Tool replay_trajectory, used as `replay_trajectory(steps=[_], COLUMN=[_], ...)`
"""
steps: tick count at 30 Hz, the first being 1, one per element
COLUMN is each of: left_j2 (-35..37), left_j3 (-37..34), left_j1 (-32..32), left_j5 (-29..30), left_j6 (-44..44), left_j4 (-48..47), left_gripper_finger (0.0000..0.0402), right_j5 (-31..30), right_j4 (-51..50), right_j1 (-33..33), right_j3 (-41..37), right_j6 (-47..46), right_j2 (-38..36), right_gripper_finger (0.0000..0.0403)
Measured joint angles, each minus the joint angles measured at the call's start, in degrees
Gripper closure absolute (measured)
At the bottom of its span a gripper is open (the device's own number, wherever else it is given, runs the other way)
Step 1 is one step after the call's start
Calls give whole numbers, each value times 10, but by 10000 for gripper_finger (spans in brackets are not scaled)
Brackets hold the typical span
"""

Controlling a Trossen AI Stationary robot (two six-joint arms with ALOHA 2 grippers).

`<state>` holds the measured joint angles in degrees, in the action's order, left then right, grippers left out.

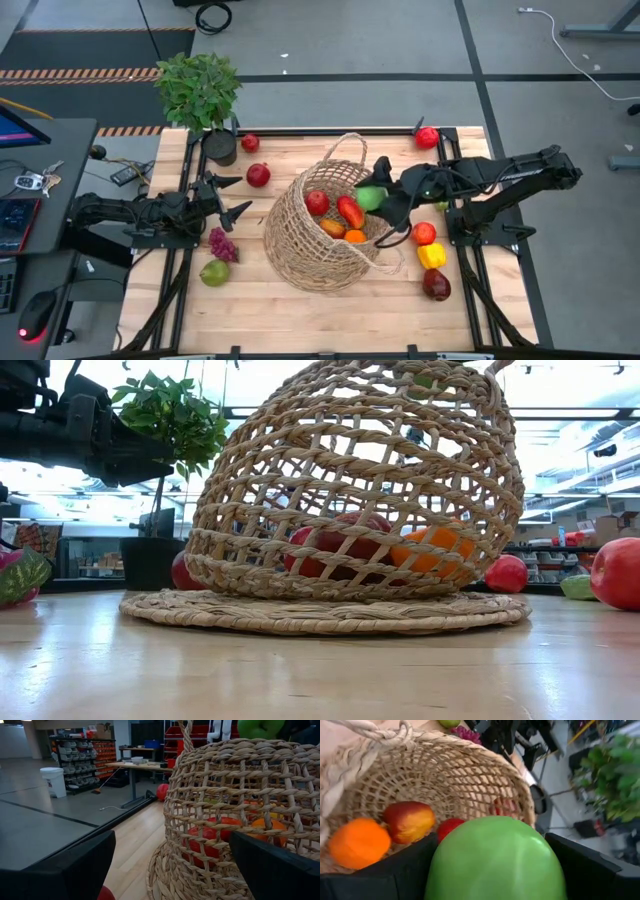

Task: Build produce basket
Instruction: Put the green apple into the brown basket

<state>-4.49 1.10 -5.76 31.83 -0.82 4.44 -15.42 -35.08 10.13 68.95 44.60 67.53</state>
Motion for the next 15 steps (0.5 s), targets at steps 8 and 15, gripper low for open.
replay_trajectory(steps=[8, 15], left_j2=[0, 0], left_j3=[0, 0], left_j1=[0, 0], left_j5=[0, 0], left_j6=[0, 0], left_j4=[0, 0], left_gripper_finger=[4, 4], right_j5=[0, 13], right_j4=[11, 36], right_j1=[5, 5], right_j3=[0, 0], right_j6=[95, 95], right_j2=[0, 0], right_gripper_finger=[38, 37])
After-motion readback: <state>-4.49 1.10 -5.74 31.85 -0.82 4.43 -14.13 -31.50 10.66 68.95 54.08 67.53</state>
